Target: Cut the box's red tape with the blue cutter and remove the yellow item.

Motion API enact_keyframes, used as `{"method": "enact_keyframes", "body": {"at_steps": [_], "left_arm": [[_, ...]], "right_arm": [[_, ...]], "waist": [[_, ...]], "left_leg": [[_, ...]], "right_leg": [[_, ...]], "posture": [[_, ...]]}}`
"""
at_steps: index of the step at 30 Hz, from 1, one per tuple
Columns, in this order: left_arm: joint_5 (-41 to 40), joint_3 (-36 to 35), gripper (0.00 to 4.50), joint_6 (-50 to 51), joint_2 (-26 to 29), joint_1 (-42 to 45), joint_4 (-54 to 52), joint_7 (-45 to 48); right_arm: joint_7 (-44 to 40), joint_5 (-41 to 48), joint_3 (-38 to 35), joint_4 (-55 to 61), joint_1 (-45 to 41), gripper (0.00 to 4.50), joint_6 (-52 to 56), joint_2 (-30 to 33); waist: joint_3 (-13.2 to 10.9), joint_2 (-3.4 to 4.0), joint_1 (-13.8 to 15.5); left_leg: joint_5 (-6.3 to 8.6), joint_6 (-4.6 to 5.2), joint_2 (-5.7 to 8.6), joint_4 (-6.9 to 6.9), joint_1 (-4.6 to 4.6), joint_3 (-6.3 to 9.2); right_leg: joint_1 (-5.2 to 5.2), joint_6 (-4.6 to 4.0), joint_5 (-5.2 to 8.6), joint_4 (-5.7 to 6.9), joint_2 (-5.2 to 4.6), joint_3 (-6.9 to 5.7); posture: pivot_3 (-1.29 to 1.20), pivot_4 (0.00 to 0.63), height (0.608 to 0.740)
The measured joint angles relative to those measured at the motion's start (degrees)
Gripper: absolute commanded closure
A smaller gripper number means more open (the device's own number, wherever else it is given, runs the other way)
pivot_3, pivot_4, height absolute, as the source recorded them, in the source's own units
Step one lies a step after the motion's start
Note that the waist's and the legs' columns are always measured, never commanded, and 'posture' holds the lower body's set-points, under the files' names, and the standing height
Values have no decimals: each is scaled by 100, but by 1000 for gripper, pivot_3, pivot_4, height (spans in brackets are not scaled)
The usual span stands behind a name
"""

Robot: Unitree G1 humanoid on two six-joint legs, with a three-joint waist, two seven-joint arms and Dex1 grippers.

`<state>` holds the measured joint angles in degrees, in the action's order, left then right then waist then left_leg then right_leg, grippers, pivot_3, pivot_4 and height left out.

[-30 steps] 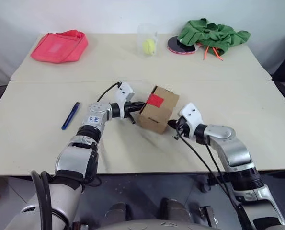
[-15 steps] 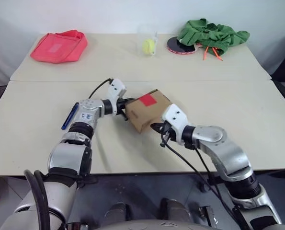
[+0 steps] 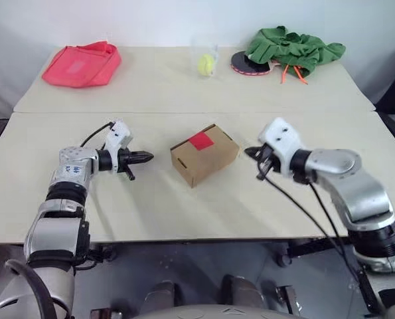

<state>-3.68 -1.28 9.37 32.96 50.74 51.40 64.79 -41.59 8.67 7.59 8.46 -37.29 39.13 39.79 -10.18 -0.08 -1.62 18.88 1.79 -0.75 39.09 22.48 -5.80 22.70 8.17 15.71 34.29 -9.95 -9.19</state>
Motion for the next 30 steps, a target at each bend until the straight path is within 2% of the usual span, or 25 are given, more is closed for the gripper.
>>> {"method": "enact_keyframes", "body": {"at_steps": [3, 8, 11, 15, 19, 25, 30], "left_arm": [[-194, 19, 4457, 836, -19, -581, -1266, 73], [-664, 9, 4457, 2245, -282, -1295, -3263, -361], [-897, 25, 4457, 2883, -329, -1452, -4046, -597], [-1078, 22, 4457, 3315, -338, -1628, -4493, -863], [-1171, 20, 4457, 3330, -383, -1656, -4586, -1135], [-1134, 35, 4457, 2805, -528, -1486, -3946, -1466], [-1033, 119, 4457, 2411, -596, -1102, -3290, -1503]], "right_arm": [[-48, -221, 96, -1205, -439, 4500, -775, -105], [-13, -663, 213, -3750, -1448, 4500, -2184, -786], [20, -838, 268, -4842, -1810, 4500, -2779, -1180], [-7, -983, 274, -5630, -1995, 4500, -3211, -1431], [-213, -1048, 318, -5690, -1966, 4500, -3327, -1516], [-768, -944, 325, -3927, -1098, 4500, -2665, -1307], [-845, -908, 292, -2703, -622, 4500, -1868, -1081]], "waist": [[0, 0, -14], [0, 0, -37], [0, 1, -37], [0, 1, -13], [0, 1, -15], [0, 1, 13], [0, 1, 9]], "left_leg": [[0, 0, -1, 0, -3, -2], [-2, -3, -6, 1, -8, 0], [-2, -4, -6, 1, -8, 15], [-2, -4, -5, 2, -9, 38], [-2, -4, -5, 2, -10, 48], [-2, -5, -3, 4, -9, 46], [-3, -5, -4, 7, -10, 40]], "right_leg": [[0, 0, 0, 4, 0, 5], [0, -2, 1, 11, 1, 9], [0, -2, 1, 15, 0, 9], [-3, -2, 1, 16, 0, 10], [-3, -2, 1, 16, 0, 12], [-3, -2, 1, 18, 0, 11], [-3, -2, 1, 20, 0, 11]], "posture": [[0, 150, 740], [0, 150, 740], [0, 150, 740], [0, 150, 740], [0, 150, 740], [0, 150, 740], [0, 150, 740]]}}
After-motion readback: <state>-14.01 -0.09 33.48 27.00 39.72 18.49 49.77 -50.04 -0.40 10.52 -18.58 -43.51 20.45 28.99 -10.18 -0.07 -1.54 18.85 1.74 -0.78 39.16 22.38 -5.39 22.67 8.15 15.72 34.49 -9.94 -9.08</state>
